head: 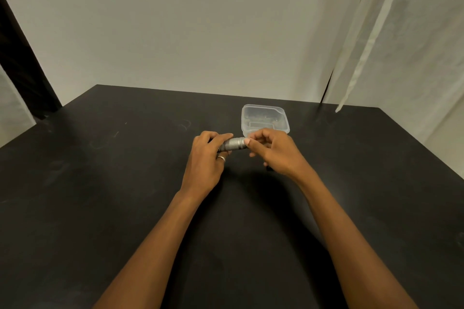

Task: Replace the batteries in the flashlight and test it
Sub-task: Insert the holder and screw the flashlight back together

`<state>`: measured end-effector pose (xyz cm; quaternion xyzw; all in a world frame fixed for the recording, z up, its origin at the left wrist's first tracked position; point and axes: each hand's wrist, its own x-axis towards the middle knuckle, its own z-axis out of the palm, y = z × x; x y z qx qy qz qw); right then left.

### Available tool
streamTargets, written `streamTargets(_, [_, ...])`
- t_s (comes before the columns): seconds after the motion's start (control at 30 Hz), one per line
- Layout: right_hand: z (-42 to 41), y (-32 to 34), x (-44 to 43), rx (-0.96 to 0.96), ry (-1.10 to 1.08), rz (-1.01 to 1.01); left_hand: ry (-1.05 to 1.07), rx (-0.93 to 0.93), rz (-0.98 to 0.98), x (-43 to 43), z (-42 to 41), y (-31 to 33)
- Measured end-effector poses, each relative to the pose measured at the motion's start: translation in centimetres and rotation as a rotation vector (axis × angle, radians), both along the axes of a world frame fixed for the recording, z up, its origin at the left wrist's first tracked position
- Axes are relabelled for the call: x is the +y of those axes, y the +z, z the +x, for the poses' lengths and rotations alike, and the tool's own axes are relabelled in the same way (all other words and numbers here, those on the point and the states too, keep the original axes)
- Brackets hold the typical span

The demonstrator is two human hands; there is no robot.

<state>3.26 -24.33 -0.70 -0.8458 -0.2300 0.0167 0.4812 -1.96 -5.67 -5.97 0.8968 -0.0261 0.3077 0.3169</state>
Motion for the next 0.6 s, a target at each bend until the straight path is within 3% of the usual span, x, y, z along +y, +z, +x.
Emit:
streamTargets(0.17, [-0.6, 0.2, 0.4, -0.016, -0.142, -0.093, -0.008, 0.017, -0.057, -0.2, -0.2, 0.3])
streamTargets(0.37, [0.3, 0.3, -0.5, 0.107, 0.077, 0.039, 0.007, 0.018, -0.109, -0.1, -0.1, 0.4])
streamTargets(0.6, [0.0, 0.2, -0.2, 0.063, -0.015, -0.012, -0.005, -0.013, -0.093, -0.2, -0.3, 0.6])
